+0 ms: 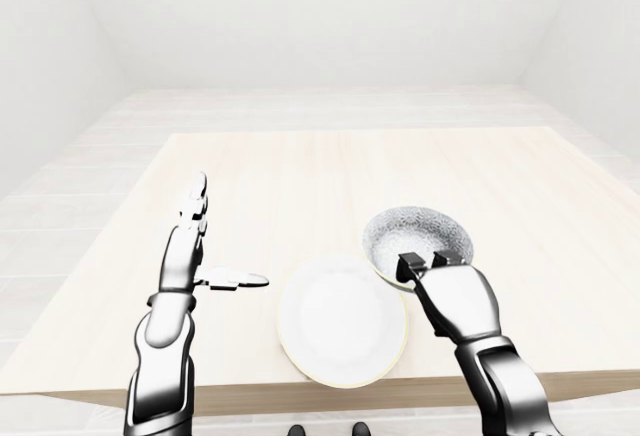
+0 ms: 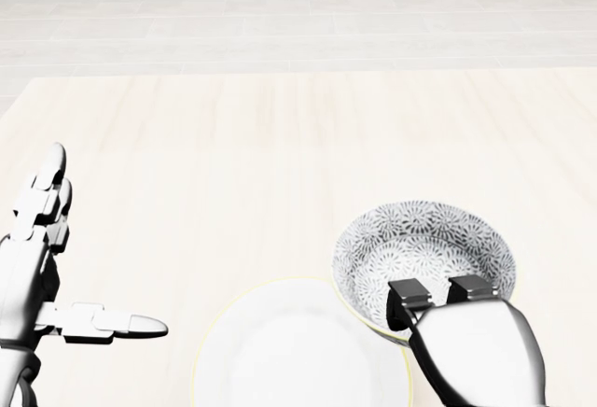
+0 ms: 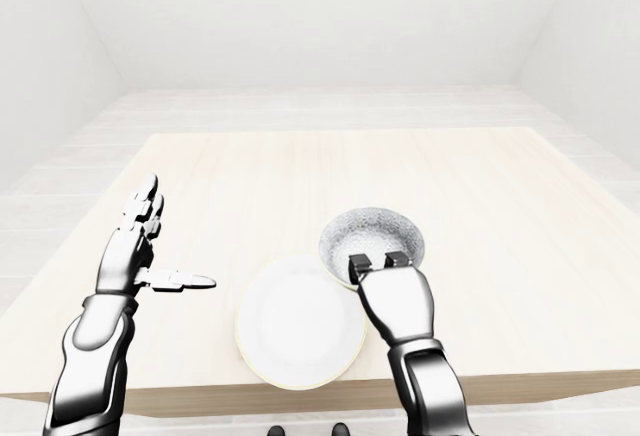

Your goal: Put the bowl on the plate.

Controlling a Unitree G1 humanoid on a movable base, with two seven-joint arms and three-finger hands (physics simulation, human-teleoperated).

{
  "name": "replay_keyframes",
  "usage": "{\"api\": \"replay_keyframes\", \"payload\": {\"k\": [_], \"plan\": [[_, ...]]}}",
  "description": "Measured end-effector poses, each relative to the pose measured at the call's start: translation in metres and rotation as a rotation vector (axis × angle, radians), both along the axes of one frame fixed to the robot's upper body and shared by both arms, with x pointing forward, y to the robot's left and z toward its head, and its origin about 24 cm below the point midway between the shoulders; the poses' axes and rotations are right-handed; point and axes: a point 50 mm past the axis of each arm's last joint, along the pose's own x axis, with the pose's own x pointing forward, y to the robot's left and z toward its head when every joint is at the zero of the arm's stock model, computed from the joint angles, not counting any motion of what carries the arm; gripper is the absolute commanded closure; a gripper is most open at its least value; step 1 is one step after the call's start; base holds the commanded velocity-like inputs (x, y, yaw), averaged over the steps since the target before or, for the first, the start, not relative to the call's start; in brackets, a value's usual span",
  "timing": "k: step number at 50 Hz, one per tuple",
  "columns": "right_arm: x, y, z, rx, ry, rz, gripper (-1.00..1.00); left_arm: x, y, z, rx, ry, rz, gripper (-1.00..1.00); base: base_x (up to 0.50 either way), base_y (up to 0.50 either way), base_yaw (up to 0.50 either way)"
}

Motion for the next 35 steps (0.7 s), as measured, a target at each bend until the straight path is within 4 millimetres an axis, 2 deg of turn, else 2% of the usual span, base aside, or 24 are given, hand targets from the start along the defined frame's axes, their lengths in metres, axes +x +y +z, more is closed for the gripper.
{"api": "replay_keyframes", "payload": {"k": [19, 35], "plan": [[-0.011, 0.025, -0.018, -0.015, 0.040, 0.125, 0.61, -0.001, 0.000, 0.000, 0.002, 0.002, 0.003, -1.00, 0.00, 0.00, 0.00], [-0.026, 0.050, -0.024, -0.018, 0.084, 0.256, 0.62, 0.000, 0.000, -0.002, 0.001, 0.010, 0.001, -1.00, 0.00, 0.00, 0.00]]}}
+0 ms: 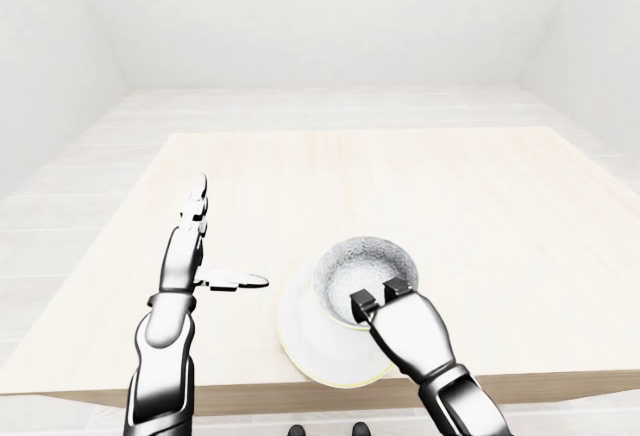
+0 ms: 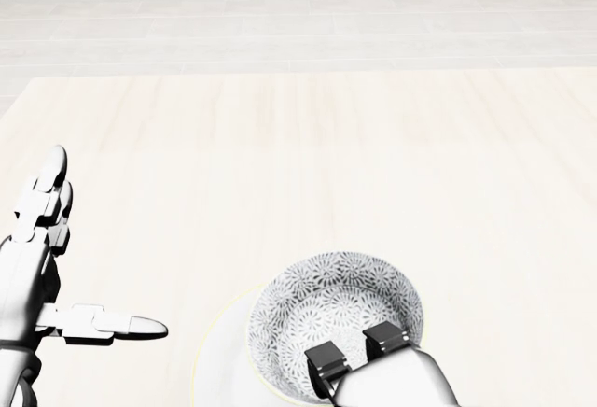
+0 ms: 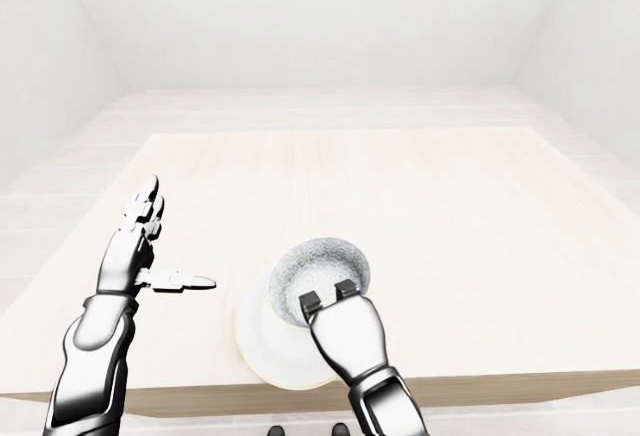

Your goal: Put the bowl on the plate.

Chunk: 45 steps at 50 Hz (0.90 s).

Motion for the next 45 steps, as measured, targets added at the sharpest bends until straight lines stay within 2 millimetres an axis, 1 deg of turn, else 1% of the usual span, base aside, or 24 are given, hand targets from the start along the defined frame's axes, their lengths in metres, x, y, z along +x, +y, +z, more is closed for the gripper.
{"api": "replay_keyframes", "payload": {"k": [11, 20, 31, 39, 45], "plan": [[-0.009, 0.013, 0.001, 0.008, 0.017, 0.084, 0.62, 0.001, 0.000, 0.001, 0.002, -0.001, -0.001, -1.00, 0.00, 0.00, 0.00], [-0.017, 0.020, 0.001, 0.008, 0.024, 0.136, 0.62, 0.002, 0.001, -0.001, 0.000, 0.006, 0.000, -1.00, 0.00, 0.00, 0.00], [-0.027, 0.031, -0.005, 0.004, 0.035, 0.207, 0.62, 0.001, 0.001, -0.004, -0.004, 0.016, 0.001, -1.00, 0.00, 0.00, 0.00], [-0.028, 0.037, -0.006, 0.022, 0.047, 0.245, 0.61, 0.000, 0.002, -0.005, -0.005, 0.019, 0.004, -1.00, 0.00, 0.00, 0.00], [-0.026, 0.040, -0.006, 0.029, 0.049, 0.260, 0.61, -0.001, 0.002, -0.004, -0.005, 0.019, 0.004, -1.00, 0.00, 0.00, 0.00]]}}
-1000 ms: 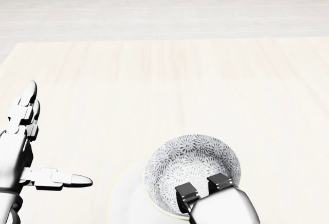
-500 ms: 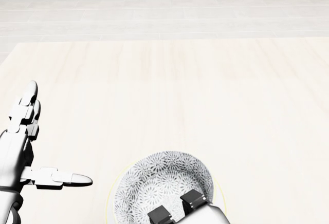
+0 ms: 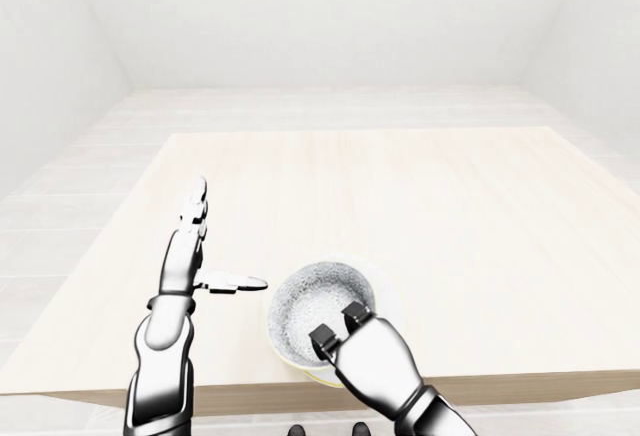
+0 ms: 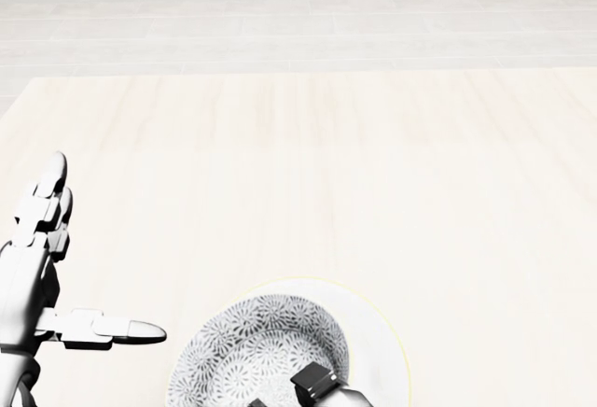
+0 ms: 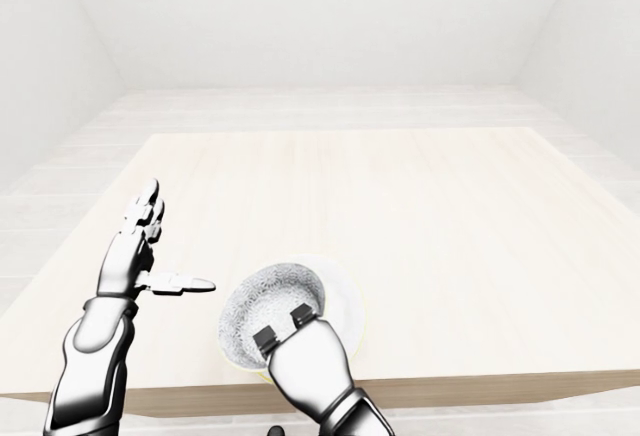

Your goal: Put the bowl on the plate.

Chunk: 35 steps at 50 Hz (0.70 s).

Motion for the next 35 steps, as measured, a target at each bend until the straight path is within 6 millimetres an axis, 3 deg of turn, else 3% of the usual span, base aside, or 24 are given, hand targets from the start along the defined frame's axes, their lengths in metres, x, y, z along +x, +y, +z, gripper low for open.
{"api": "replay_keyframes", "payload": {"k": [35], "plan": [[0.029, -0.002, -0.005, 0.055, 0.050, -0.050, 0.62, -0.004, 0.004, 0.002, 0.007, -0.004, 0.012, -1.00, 0.00, 0.00, 0.00]]}}
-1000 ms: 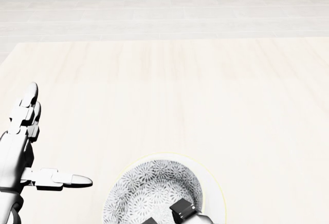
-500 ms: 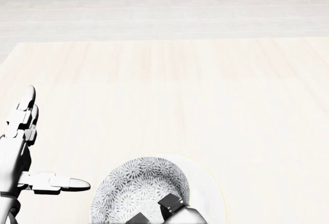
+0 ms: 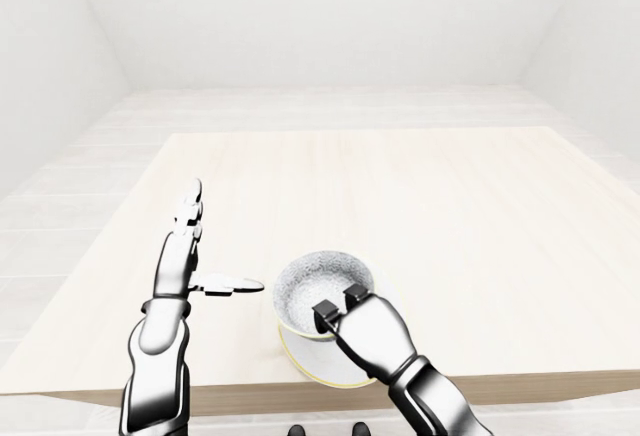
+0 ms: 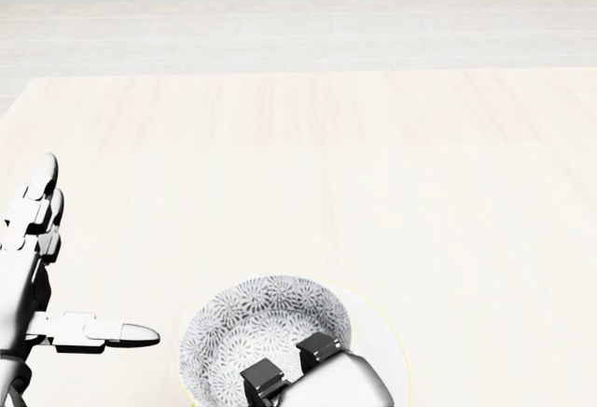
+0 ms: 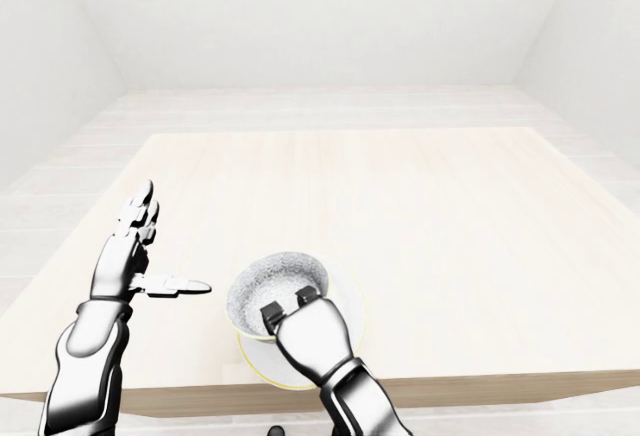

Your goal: Put the bowl on the plate.

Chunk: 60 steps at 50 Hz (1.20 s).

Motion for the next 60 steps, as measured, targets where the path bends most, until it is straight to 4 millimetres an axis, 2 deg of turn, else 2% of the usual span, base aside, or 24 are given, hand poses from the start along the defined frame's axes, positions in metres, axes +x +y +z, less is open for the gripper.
{"api": "replay_keyframes", "payload": {"k": [27, 60], "plan": [[0.012, -0.012, -0.007, 0.013, 0.042, -0.068, 0.63, 0.000, 0.001, 0.001, 0.002, -0.004, 0.004, -1.00, 0.00, 0.00, 0.00], [0.012, -0.018, -0.012, -0.041, 0.023, -0.104, 0.62, -0.003, 0.004, -0.005, -0.004, 0.023, 0.013, -1.00, 0.00, 0.00, 0.00]]}}
